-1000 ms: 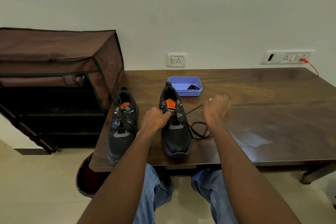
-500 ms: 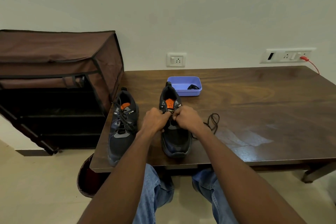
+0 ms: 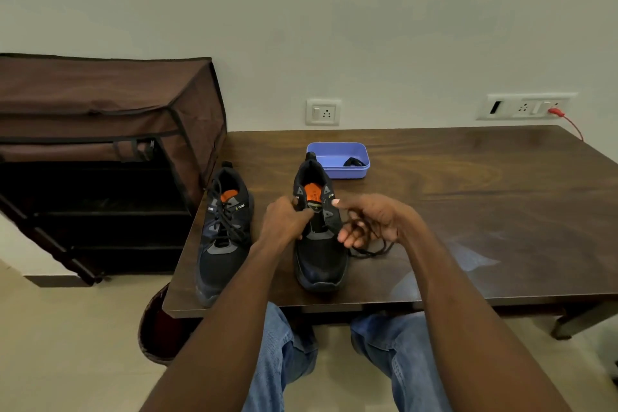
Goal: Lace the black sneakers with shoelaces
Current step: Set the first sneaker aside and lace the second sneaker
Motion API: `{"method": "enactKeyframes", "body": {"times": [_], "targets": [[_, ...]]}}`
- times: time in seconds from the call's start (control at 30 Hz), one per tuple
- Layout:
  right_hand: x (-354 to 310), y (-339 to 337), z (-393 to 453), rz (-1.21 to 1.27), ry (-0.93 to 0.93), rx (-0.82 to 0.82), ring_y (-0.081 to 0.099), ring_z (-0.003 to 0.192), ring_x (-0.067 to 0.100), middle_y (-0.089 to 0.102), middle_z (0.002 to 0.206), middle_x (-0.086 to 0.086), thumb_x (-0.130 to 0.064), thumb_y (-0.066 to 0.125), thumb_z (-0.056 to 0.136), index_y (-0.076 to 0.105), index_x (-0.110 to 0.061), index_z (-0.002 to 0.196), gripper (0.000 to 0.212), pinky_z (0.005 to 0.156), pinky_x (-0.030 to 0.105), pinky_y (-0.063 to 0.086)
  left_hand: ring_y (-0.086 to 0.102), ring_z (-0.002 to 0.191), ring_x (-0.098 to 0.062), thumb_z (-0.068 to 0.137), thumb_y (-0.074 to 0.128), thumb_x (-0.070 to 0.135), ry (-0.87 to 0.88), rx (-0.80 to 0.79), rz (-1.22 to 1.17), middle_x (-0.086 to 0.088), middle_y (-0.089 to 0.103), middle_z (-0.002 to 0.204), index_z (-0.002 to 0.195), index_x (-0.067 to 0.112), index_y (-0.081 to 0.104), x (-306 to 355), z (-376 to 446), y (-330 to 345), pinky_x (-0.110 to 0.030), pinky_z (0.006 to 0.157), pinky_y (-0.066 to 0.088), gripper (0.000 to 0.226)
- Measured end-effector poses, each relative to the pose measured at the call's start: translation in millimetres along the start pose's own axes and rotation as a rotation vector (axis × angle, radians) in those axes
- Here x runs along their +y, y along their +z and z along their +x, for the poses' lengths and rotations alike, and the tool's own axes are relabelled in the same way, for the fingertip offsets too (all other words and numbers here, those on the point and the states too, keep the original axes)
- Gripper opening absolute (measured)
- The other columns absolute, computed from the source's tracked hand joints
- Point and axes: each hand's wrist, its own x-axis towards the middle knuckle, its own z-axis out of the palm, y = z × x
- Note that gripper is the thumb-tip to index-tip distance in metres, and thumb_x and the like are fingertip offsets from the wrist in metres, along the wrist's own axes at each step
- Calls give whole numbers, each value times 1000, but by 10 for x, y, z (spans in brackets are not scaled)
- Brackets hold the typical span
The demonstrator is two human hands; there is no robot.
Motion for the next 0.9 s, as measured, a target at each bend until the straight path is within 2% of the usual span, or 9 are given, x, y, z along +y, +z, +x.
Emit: {"method": "enactKeyframes", "body": {"times": [0.07,0.17,0.23,0.3,0.43,0.57,0.7,0.8,0.9], "targets": [[3,78,78,-200,1,129,68,64,22,70,75,14,-31,58,99,49,-7,59,47,56,27,53,64,66,-12,90,66,20,72,45,-2,0,64,82,94,24,51,14,1,5,-22,54,43,16],[58,135,286,-651,-72,588,62,85,27,64,87,10,-25,59,93,56,-8,81,21,68,33,49,62,80,-14,93,63,20,157,-74,109,2,65,86,87,26,63,20,10,56,-26,66,48,8],[73,185,366,-587,-116,549,57,80,24,61,82,7,-22,59,94,56,-9,77,21,65,32,45,64,85,-14,94,64,35,158,-199,159,3,69,89,86,28,72,10,12,86,-32,75,54,13],[66,219,421,-472,-123,459,61,81,24,66,81,6,-24,64,93,66,-6,82,21,72,36,50,64,78,-11,90,68,44,165,-269,145,7,70,81,82,29,75,3,18,121,-32,68,53,19],[57,225,481,-444,-136,452,70,88,27,73,87,9,-28,70,89,73,-8,86,21,85,47,58,66,84,-12,85,76,33,194,-318,177,8,70,82,81,28,76,15,38,189,-35,79,55,6],[85,225,498,-457,-153,472,62,71,20,66,74,3,-40,74,86,63,-13,72,33,69,37,53,66,89,-14,83,78,21,111,-306,61,3,72,83,80,19,79,29,49,176,-33,85,54,4],[96,253,542,-417,-160,460,49,61,13,55,64,-4,-38,77,83,52,-22,62,36,56,29,39,69,86,-16,82,78,18,-14,-256,-77,-2,76,84,83,13,80,20,44,107,-32,82,55,6],[82,266,557,-439,-153,476,55,68,18,57,68,-2,-38,75,80,52,-22,63,33,53,29,36,67,70,-14,80,77,13,-114,-200,-173,-3,73,75,84,5,77,67,18,71,-28,62,51,9],[73,286,547,-455,-173,489,64,79,22,64,79,2,-47,72,80,55,-23,68,31,56,29,39,56,59,-17,84,69,8,-166,62,-365,-5,63,67,79,-1,71,124,-27,-20,-27,53,43,11]]}}
